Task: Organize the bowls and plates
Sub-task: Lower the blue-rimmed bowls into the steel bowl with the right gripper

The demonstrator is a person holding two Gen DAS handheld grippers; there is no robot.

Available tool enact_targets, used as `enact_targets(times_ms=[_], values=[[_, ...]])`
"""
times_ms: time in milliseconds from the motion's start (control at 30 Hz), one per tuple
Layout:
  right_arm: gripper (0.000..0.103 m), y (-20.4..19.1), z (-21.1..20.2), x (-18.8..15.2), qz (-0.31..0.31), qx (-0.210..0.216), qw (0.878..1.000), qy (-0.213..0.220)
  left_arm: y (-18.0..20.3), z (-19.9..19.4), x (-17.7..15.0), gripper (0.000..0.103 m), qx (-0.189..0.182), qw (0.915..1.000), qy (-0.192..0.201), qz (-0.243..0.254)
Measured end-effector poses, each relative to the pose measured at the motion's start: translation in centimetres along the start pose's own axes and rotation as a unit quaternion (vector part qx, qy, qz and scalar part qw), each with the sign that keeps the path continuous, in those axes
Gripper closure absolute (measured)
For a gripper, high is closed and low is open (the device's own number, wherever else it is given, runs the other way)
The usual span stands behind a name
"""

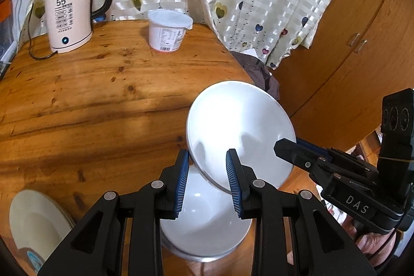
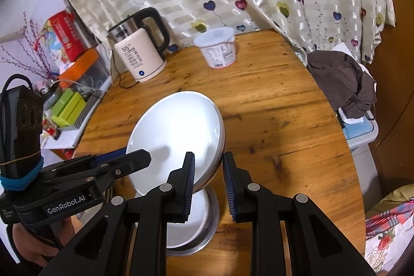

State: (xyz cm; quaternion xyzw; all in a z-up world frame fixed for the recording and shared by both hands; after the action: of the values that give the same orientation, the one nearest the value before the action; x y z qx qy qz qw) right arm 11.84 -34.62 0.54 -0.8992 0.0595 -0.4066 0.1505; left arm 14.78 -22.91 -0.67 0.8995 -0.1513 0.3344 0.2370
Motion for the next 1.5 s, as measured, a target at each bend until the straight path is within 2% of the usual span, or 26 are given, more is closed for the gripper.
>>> enact_targets(times_ms=[767,1500], values=[[0.081,-1.8,0.1,-4.4,0.005,0.023,0.999,-0.04,-1.6,-1.9,-3.9,0.072,0.026,0.9994,-0.014,-0.015],[0.081,-1.8,0.9,-7.0,0.007,0.03,0.997,-0.074,-2.4,-1.2,-6.5,0.072,0.042,0.998,-0.04,-0.024]])
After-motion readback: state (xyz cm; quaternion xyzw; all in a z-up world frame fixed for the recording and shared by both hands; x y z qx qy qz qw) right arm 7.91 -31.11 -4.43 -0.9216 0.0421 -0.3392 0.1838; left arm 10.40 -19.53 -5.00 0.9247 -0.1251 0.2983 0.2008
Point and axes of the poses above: each gripper's, at about its wrist camera, not at the fingertips, and z roughly the way its jaws point, y to its right, x to its top, the point moved 9 cm from there along z, roughly the way its jaws point, and after that the axes turned 8 degrees about y, right-handed, at the moved point
